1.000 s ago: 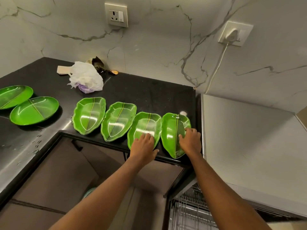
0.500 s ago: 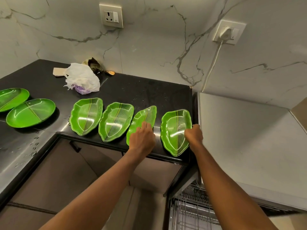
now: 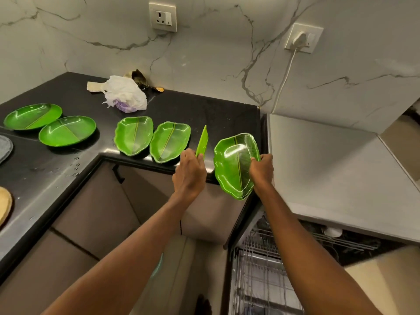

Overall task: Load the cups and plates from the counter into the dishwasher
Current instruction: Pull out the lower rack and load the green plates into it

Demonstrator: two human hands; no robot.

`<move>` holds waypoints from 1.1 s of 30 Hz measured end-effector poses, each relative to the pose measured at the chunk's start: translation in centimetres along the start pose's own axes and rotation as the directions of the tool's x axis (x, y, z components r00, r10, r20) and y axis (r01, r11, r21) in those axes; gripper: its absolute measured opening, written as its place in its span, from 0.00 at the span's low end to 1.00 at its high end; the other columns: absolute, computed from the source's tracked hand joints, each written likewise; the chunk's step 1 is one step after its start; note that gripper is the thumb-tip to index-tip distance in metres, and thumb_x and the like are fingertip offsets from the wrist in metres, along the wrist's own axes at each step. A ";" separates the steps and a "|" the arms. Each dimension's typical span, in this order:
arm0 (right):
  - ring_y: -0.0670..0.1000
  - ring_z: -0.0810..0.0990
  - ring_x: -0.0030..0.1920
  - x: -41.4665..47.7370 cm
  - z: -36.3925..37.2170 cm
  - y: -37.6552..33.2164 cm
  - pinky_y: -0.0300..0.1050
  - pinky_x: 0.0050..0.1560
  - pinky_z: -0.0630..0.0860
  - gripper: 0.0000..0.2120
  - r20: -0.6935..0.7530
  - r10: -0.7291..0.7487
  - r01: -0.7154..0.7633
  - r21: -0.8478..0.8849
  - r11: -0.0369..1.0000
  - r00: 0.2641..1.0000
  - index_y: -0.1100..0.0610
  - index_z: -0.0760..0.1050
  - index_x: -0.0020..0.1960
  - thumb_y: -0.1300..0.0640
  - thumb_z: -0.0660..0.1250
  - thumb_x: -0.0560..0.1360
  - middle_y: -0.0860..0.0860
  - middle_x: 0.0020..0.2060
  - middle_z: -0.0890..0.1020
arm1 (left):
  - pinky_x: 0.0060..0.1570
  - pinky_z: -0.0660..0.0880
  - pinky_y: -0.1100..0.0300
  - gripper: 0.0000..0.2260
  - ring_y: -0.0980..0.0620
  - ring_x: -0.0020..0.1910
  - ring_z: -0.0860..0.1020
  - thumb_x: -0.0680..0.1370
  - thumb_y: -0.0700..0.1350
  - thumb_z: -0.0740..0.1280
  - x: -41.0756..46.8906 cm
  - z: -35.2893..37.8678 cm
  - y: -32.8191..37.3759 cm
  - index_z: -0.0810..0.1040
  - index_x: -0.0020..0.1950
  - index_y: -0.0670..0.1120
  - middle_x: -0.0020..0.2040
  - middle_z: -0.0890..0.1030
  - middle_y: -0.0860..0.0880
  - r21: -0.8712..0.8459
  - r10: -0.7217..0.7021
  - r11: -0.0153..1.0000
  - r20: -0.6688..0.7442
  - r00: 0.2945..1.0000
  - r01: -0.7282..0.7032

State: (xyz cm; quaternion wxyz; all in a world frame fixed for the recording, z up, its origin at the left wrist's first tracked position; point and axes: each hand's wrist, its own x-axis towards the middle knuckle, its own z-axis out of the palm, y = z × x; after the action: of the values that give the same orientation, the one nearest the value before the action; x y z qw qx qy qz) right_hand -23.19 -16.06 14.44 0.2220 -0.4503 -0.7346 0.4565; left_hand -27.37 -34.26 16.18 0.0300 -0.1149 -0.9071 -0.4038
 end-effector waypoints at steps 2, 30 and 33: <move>0.60 0.78 0.49 -1.8 -0.2 0.7 0.56 0.52 0.76 0.07 -0.014 0.000 0.000 0.033 0.999 1.000 0.55 0.66 0.52 0.60 0.59 0.75 0.56 0.49 0.78 | 0.44 0.65 0.50 0.12 0.36 0.52 0.75 0.82 0.54 0.55 -1.7 -1.1 -0.7 0.68 0.51 0.46 0.55 0.73 0.45 -0.055 -0.017 0.998 0.001 1.000 0.018; 0.51 0.67 0.34 -22.3 -13.7 16.9 0.47 0.30 0.58 0.14 -0.036 0.059 -0.064 -0.148 0.987 0.998 0.55 0.62 0.37 0.55 0.63 0.77 0.49 0.31 0.68 | 0.51 0.68 0.52 0.11 0.38 0.58 0.75 0.78 0.47 0.61 -26.3 -2.0 -3.8 0.71 0.55 0.40 0.59 0.77 0.39 -0.015 -0.260 0.959 0.362 0.895 0.284; 0.51 0.65 0.32 -22.4 -16.3 19.1 0.48 0.32 0.58 0.14 -0.024 0.067 -0.069 -0.103 0.992 0.997 0.55 0.60 0.34 0.58 0.63 0.74 0.50 0.29 0.66 | 0.51 0.68 0.51 0.10 0.38 0.57 0.75 0.78 0.46 0.61 -28.7 -0.1 -2.5 0.72 0.54 0.40 0.57 0.78 0.39 0.003 -0.232 0.969 0.373 0.898 0.249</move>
State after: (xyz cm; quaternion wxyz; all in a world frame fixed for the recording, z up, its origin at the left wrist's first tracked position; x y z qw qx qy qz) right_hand 8.67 -24.34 7.60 0.1900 -0.4907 -0.7391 0.4206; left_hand -0.08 -41.21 10.20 -0.1942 -0.0768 -0.8943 -0.3958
